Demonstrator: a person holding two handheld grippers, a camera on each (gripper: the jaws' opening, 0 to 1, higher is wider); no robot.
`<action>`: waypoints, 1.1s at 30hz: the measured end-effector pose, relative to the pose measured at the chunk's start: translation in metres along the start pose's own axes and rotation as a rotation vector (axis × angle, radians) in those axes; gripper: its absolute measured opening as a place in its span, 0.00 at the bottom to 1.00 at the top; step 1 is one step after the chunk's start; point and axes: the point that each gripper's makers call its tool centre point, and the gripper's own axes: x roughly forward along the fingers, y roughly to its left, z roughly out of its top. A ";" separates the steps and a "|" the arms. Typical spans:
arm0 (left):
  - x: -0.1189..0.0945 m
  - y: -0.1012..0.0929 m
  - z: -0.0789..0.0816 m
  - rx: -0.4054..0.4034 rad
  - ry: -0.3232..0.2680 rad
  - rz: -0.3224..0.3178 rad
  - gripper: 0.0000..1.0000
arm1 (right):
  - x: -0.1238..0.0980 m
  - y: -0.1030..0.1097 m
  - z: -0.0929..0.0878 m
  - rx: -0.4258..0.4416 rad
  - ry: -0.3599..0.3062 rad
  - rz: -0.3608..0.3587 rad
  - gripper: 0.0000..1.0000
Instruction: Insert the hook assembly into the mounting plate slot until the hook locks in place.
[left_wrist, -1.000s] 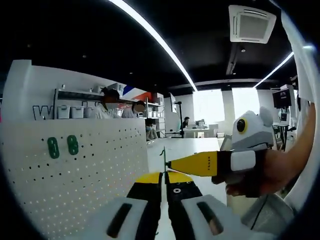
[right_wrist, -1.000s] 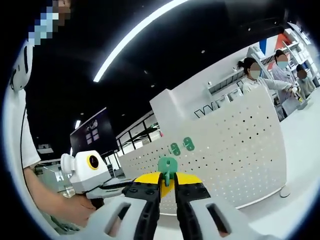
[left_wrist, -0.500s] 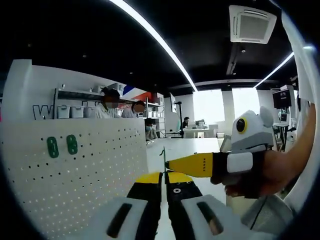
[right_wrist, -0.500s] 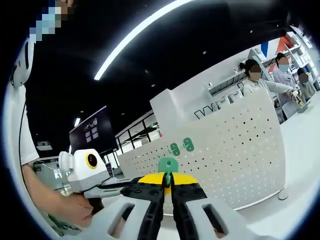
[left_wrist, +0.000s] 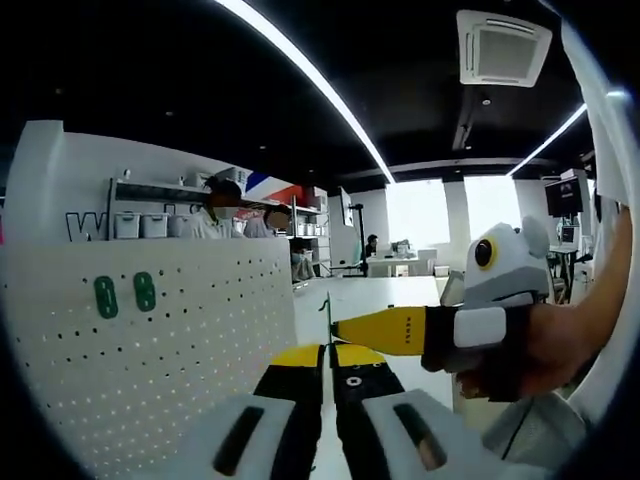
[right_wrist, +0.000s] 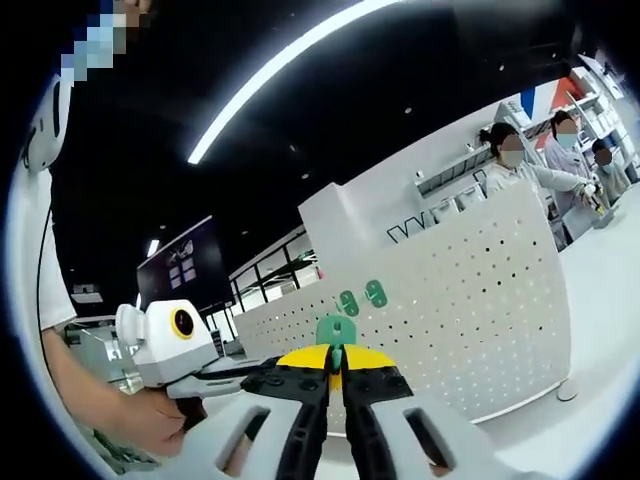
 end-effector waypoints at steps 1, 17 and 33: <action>0.000 0.001 0.000 0.002 0.001 0.002 0.02 | 0.001 0.000 0.000 -0.002 0.001 -0.002 0.01; 0.000 0.007 -0.014 0.033 0.072 0.014 0.41 | 0.001 0.001 -0.002 0.016 0.018 0.005 0.01; 0.002 0.020 -0.016 0.057 0.062 0.069 0.88 | 0.001 0.002 -0.004 0.037 0.022 0.015 0.01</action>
